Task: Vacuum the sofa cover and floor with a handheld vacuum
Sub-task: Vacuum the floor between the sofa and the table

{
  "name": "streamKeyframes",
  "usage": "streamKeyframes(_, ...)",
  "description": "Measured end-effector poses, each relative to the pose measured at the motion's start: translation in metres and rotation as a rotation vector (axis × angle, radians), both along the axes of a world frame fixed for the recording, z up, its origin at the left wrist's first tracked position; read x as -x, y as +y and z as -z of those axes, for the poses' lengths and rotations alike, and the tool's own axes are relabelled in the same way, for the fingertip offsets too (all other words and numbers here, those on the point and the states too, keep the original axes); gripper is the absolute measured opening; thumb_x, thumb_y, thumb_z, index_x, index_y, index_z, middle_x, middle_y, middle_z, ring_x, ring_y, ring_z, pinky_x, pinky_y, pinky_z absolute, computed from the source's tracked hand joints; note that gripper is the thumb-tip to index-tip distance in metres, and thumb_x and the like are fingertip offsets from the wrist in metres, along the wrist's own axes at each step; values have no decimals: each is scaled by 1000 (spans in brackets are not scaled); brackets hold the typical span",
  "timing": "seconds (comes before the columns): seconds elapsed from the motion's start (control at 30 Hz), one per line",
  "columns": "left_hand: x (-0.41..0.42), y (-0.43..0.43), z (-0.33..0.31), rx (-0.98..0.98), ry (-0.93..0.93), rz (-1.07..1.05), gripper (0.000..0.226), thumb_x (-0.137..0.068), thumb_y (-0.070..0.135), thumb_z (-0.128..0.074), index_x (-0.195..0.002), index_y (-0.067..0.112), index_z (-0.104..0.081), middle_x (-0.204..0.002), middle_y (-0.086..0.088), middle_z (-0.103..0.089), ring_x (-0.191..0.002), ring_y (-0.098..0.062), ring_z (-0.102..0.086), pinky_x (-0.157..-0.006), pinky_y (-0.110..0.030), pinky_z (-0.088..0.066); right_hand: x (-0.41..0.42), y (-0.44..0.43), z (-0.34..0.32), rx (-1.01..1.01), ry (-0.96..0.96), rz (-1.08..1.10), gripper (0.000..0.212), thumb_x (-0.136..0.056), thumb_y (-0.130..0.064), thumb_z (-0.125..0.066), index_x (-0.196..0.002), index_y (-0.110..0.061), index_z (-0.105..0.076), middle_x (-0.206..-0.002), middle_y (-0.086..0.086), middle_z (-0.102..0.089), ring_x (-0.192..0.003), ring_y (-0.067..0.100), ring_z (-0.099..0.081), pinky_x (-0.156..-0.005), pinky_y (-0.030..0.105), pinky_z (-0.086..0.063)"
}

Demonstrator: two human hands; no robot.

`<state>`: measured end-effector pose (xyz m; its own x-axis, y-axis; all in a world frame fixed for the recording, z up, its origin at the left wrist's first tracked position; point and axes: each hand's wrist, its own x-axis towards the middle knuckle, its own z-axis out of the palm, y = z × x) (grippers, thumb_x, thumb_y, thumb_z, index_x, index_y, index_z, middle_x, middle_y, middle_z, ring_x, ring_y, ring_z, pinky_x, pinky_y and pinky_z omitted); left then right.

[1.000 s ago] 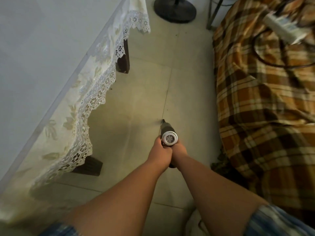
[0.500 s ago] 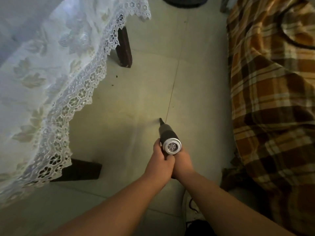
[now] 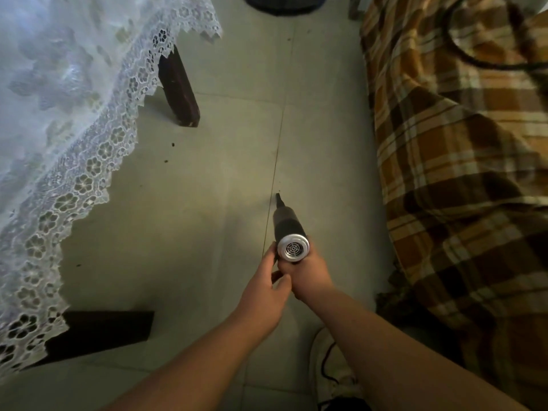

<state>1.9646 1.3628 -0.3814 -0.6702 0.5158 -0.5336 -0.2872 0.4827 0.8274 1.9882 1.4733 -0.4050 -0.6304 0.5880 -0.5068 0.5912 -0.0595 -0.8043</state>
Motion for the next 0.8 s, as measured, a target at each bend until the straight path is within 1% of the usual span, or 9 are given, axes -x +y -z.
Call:
streamKeyframes(0.03,1,-1,3,5,3,-7,66,-92,19,-52,-152,36,-30,-142,6,-56,-126,-6,-56,-109,-38,-44,3,0,3,1,3,-5,35,-82,-7,-74,-103,-24,-53,-82,-11,-62,-69,-3,-58,-56,7,-45)
streamKeyframes(0.1,4,-2,7,13,2,-20,66,-88,24,-50,-150,40,-31,-140,5,-58,-125,-8,-57,-109,-39,-45,8,-3,5,18,12,-4,35,-81,-5,-74,-101,-24,-53,-82,-10,-63,-71,6,-63,-60,12,-50)
streamKeyframes(0.2,10,-2,8,13,-18,-19,70,-81,31,-46,-149,42,-32,-136,7,-60,-119,-5,-60,-105,-36,-48,14,-8,0,53,18,25,34,-79,-4,-73,-97,-24,-54,-83,-3,-66,-79,22,-68,-74,40,-58)
streamKeyframes(0.33,8,-6,5,28,-35,-9,72,-80,25,-49,-150,38,-34,-133,9,-60,-116,-4,-58,-92,-20,-46,1,-19,-10,110,29,76,35,-77,4,-69,-97,-22,-56,-83,-2,-67,-77,19,-67,-72,38,-57)
streamKeyframes(0.43,-18,-17,-3,44,-28,39,75,-80,26,-50,-151,39,-30,-133,12,-59,-117,-1,-57,-92,-21,-47,-30,-27,-15,155,-7,85,41,-75,4,-71,-93,-29,-55,-88,-1,-69,-83,19,-70,-80,45,-59)
streamKeyframes(0.57,-65,-33,-9,60,-33,134,75,-90,23,-54,-153,42,-20,-130,17,-57,-109,11,-58,-96,-25,-51,-84,-34,-17,215,-51,95,46,-75,4,-76,-103,-27,-58,-95,4,-71,-87,17,-71,-84,41,-60)
streamKeyframes(0.63,-79,-33,-10,48,-55,196,76,-94,20,-54,-154,43,-13,-133,16,-55,-106,15,-57,-96,-20,-50,-104,-32,-19,231,-69,105,44,-79,6,-74,-110,-20,-58,-96,7,-70,-83,12,-70,-76,30,-59)
streamKeyframes(0.7,-86,-25,-11,46,-58,237,75,-97,21,-53,-152,48,-10,-131,18,-53,-102,16,-57,-90,-10,-47,-114,-27,-25,274,-41,141,36,-84,10,-68,-110,-13,-56,-91,9,-67,-69,3,-68,-62,17,-55)
streamKeyframes(0.8,-86,-10,-14,61,-59,217,75,-96,19,-53,-150,51,-11,-120,20,-57,-94,18,-56,-76,-1,-42,-114,-17,-27,257,-26,204,33,-85,11,-68,-103,-14,-57,-85,7,-65,-60,2,-64,-52,11,-50)
